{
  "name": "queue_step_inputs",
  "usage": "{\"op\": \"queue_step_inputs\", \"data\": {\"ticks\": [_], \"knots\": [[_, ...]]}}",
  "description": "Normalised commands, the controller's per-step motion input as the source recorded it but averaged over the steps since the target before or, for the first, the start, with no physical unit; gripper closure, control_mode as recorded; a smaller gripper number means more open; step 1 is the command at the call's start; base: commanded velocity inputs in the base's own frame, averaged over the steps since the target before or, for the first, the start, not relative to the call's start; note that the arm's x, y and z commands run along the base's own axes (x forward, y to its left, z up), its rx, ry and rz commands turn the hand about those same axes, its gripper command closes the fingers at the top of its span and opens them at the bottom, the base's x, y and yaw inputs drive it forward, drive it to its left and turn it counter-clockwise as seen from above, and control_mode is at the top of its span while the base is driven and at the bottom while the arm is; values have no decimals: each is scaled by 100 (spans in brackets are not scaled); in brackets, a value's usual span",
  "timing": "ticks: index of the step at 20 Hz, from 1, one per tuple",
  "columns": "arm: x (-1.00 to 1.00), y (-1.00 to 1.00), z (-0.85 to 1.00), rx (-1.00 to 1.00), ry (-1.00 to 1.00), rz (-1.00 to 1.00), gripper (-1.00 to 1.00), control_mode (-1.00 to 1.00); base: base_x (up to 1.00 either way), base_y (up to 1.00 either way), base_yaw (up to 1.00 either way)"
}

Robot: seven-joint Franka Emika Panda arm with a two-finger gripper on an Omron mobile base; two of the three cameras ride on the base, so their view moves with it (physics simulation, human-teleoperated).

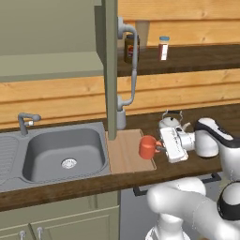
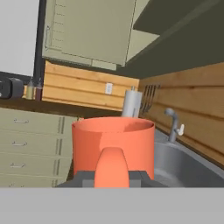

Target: Pick the kettle from the counter and place it on the tray. Then pick the mug from the cabinet and place it on the tray. Then close the cabinet doors.

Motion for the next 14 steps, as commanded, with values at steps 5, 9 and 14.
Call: {"op": "queue_step_inputs", "data": {"ticks": [5, 9, 14], "knots": [[47, 0, -41, 0, 0, 14, 100, -100, 0, 0, 0], [32, 0, -37, 0, 0, 9, 100, -100, 0, 0, 0], [27, 1, -36, 0, 0, 7, 100, -100, 0, 0, 0]]}}
